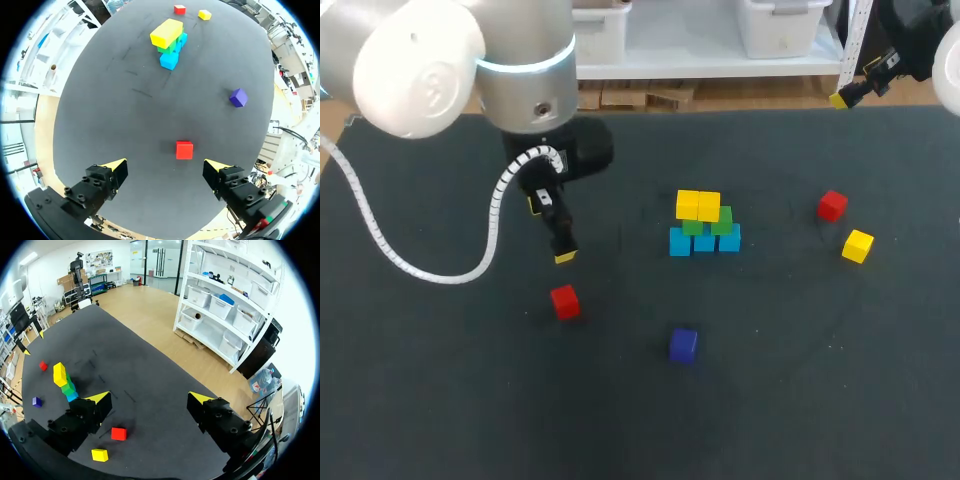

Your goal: Place the blue cubes, place green cubes on the blue cubes, place the yellow cubes on the green cubes, then place the red cubes on the yellow cubes, and place purple cube on the red cubes.

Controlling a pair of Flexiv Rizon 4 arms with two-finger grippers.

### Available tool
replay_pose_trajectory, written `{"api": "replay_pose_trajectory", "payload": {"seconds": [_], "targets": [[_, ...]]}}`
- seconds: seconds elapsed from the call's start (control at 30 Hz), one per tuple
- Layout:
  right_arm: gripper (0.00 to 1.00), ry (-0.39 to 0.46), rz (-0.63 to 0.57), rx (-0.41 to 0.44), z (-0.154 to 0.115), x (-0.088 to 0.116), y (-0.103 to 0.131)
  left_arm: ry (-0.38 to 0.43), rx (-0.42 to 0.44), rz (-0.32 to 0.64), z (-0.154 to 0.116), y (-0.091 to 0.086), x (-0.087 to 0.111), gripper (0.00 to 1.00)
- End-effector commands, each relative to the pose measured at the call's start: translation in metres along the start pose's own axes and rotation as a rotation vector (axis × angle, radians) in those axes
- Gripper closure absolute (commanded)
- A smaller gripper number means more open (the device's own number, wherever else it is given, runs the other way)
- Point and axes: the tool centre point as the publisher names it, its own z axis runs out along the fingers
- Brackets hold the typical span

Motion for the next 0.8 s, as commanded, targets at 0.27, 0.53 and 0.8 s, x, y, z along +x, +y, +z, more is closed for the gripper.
{"api": "replay_pose_trajectory", "payload": {"seconds": [0.27,0.53,0.8], "targets": [[0.00,-0.001,0.000,0.000,-0.001,0.001,0.001,-0.151,-0.033,-0.010,-0.014,0.012,-0.035,0.00],[0.00,-0.001,0.000,0.000,-0.001,0.001,0.001,-0.282,-0.124,-0.131,-0.035,0.035,-0.043,0.00],[0.00,-0.001,0.000,0.000,-0.001,0.001,0.001,-0.375,-0.182,-0.261,-0.043,0.060,-0.017,0.00]]}}
